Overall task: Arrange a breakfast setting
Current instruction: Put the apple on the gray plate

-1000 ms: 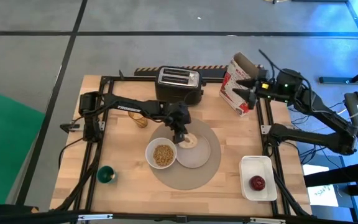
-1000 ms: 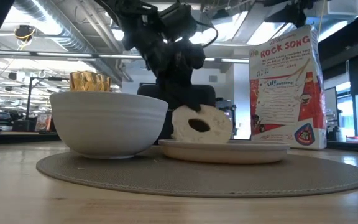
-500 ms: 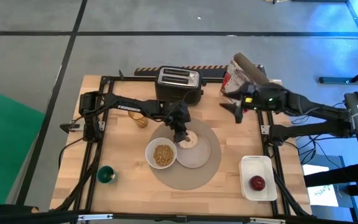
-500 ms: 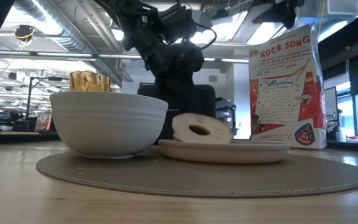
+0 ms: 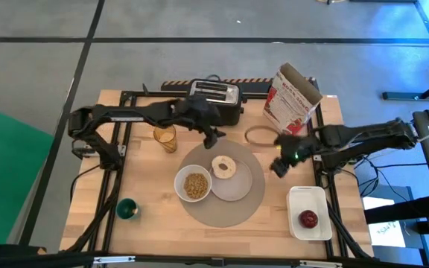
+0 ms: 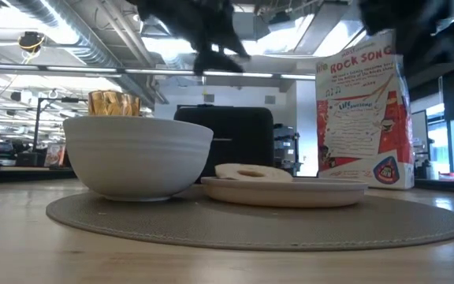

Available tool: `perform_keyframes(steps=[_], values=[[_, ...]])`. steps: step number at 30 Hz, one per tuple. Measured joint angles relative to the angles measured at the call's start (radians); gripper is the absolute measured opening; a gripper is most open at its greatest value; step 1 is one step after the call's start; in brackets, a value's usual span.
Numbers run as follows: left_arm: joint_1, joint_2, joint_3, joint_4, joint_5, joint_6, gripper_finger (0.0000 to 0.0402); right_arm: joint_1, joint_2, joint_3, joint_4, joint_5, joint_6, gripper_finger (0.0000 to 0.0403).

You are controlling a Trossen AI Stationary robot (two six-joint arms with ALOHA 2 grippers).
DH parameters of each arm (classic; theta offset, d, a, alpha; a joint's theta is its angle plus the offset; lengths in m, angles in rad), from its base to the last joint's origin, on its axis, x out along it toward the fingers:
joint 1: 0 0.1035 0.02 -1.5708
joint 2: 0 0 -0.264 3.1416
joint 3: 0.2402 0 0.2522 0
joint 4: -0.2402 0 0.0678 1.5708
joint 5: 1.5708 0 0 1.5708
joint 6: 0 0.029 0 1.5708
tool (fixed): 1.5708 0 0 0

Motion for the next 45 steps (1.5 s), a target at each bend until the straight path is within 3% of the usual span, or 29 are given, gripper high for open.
perform_keyframes(steps=[4,9,14,19,25,40,45], values=[[-0.004,-0.061,0.0,0.106,0.008,0.06,0.0207,0.148,0.019,0.0,-0.086,-0.066,0.183,0.0175],[-0.013,-0.086,0.0,0.216,0.008,0.14,0.0206,0.367,0.023,0.0,-0.091,-0.068,0.417,0.0172],[-0.004,-0.085,0.0,0.219,0.009,0.182,0.0206,0.593,0.024,0.0,-0.09,-0.051,0.687,0.0172],[-0.004,-0.084,0.0,0.22,0.01,0.217,0.0206,0.728,0.06,0.0,-0.09,-0.044,0.966,0.0172],[-0.002,-0.084,0.0,0.22,0.011,0.22,0.0206,0.786,0.134,0.0,-0.072,-0.129,1.103,0.0172],[-0.01,-0.084,-0.001,0.22,0.01,0.205,0.0206,0.783,0.299,0.0,-0.066,-0.173,1.068,0.0171],[-0.013,-0.084,-0.001,0.22,0.01,0.202,0.0206,0.782,0.308,0.0,-0.065,-0.172,1.068,0.0141]])
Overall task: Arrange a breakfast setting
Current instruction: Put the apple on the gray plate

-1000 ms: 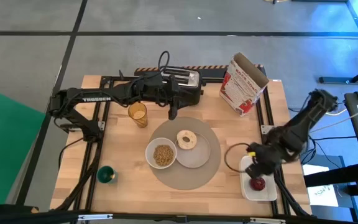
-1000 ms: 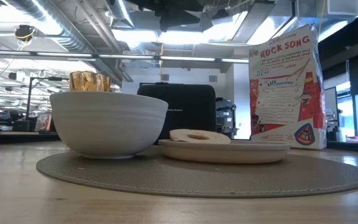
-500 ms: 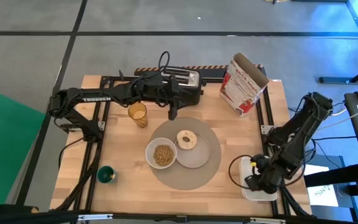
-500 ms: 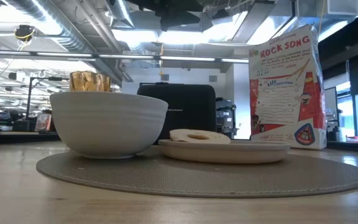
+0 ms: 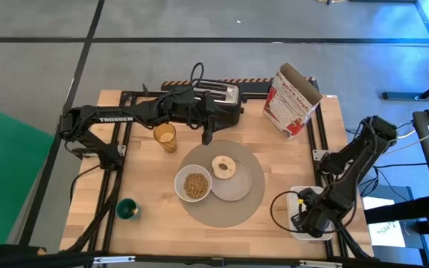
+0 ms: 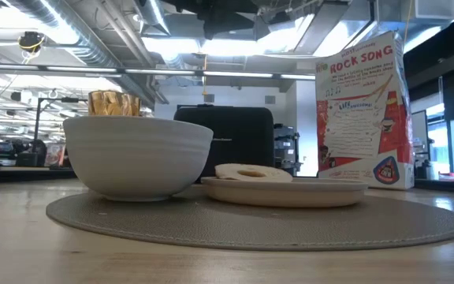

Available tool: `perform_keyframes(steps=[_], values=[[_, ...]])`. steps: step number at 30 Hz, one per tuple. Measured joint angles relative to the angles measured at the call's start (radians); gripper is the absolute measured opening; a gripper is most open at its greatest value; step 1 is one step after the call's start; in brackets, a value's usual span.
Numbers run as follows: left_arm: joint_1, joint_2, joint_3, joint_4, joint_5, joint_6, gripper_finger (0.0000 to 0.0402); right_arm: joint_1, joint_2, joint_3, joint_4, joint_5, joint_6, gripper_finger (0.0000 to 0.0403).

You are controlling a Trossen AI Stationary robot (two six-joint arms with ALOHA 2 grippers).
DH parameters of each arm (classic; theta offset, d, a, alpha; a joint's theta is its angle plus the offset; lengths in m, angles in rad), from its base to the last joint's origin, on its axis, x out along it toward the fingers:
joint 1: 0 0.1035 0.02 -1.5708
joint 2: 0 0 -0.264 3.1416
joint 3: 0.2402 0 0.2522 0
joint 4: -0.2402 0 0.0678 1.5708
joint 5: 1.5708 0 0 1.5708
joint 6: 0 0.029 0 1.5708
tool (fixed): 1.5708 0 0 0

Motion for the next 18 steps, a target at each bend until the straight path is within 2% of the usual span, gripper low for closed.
perform_keyframes(steps=[7,18], values=[[0.0,0.0,0.0,0.0,0.0,0.0,0.0206,0.0,0.001,0.0,-0.044,0.007,0.0,0.0074],[0.0,0.0,0.0,0.0,0.0,0.0,0.0206,0.0,0.001,0.0,-0.043,0.01,-0.005,0.0024]])
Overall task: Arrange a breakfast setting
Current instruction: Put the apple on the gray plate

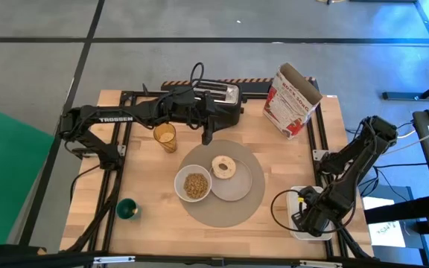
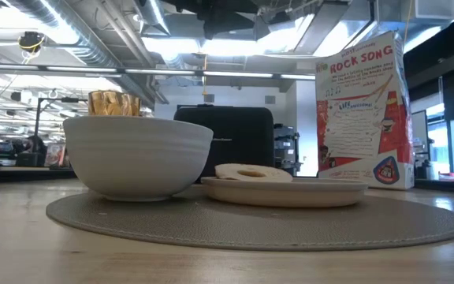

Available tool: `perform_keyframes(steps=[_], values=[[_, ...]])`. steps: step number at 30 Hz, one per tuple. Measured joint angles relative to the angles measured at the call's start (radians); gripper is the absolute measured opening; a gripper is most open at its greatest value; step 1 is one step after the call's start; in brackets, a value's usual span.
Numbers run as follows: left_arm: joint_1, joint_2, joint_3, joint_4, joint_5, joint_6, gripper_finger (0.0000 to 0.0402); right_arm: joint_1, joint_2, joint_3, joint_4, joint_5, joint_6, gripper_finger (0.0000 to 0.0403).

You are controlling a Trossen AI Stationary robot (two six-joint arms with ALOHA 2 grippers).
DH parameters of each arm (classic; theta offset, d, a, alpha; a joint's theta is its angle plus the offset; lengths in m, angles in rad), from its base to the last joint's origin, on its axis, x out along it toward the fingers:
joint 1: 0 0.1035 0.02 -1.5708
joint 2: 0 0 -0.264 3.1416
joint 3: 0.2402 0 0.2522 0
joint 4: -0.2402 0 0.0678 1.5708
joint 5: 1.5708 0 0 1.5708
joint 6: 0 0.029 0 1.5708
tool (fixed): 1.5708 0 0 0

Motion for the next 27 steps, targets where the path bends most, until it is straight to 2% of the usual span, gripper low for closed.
perform_keyframes(steps=[4,14,21,24,27], values=[[0.0,0.0,0.0,0.0,0.0,0.0,0.0206,0.0,0.0,0.0,0.0,0.0,-0.004,0.0005],[0.0,0.0,-0.001,-0.038,0.0,0.0,0.0206,0.0,0.0,0.0,0.0,0.0,0.003,0.0031],[0.0,-0.001,-0.001,-0.053,0.0,0.002,0.0206,0.0,0.001,0.0,0.001,-0.035,0.003,0.0006],[0.007,-0.029,-0.002,-0.061,0.001,0.014,0.0206,0.0,0.001,0.001,-0.008,-0.088,0.001,0.0003],[0.025,-0.079,-0.001,-0.059,-0.008,0.042,0.0206,0.0,0.0,0.053,-0.058,-0.058,-0.001,0.0003]])
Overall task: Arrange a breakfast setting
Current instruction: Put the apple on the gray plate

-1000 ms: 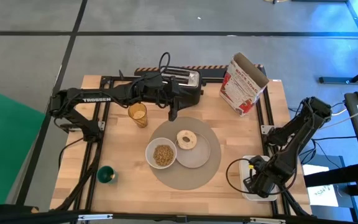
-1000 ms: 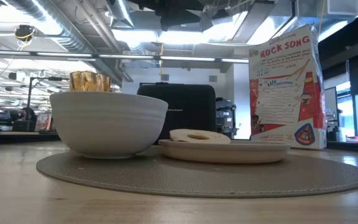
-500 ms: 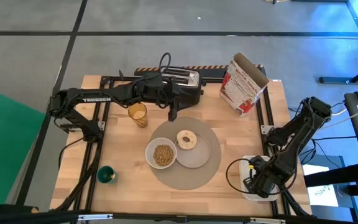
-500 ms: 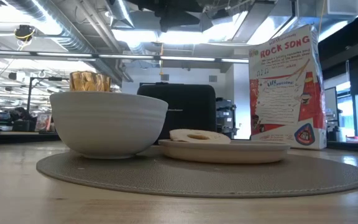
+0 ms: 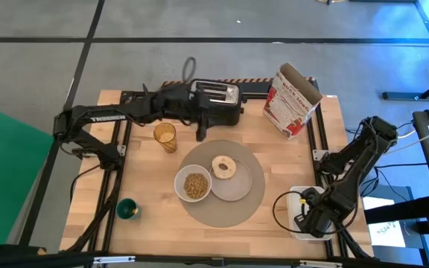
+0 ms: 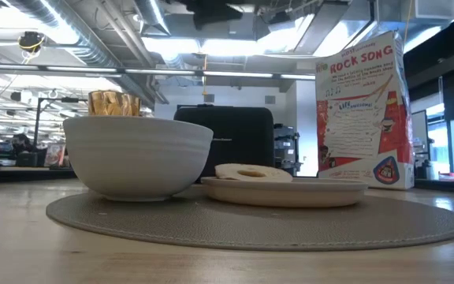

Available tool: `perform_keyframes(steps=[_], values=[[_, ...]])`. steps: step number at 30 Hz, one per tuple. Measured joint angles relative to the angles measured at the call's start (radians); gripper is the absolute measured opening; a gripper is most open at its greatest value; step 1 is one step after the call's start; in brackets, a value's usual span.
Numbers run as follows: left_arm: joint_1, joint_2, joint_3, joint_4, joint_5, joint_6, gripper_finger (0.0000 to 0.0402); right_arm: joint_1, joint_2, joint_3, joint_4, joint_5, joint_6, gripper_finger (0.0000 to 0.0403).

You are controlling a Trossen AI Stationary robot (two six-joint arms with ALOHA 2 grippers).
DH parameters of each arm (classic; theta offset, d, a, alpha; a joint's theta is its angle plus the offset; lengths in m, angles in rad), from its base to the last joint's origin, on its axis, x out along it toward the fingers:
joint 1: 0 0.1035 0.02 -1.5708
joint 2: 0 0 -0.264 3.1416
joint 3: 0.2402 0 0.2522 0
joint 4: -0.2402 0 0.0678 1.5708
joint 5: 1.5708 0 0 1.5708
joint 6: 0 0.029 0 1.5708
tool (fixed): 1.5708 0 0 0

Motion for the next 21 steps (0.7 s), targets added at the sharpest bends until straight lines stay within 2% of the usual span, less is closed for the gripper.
perform_keyframes(steps=[6,9,13,17,21], values=[[0.036,-0.071,0.0,-0.006,-0.02,0.019,0.0206,-0.092,-0.003,0.193,-0.261,0.074,-0.063,0.0001],[0.053,-0.09,0.0,-0.022,-0.02,0.011,0.0206,-0.178,-0.004,0.283,-0.343,0.165,-0.146,0.0001],[0.069,-0.11,0.0,-0.074,-0.022,-0.015,0.0206,-0.336,0.023,0.342,-0.337,0.291,-0.315,0.0001],[0.073,-0.137,0.0,-0.178,-0.053,-0.016,0.0206,-0.484,0.109,0.35,-0.256,0.309,-0.553,0.0001],[0.073,-0.172,0.0,-0.316,-0.067,-0.015,0.0206,-0.59,0.207,0.349,-0.094,0.318,-0.754,0.0]])
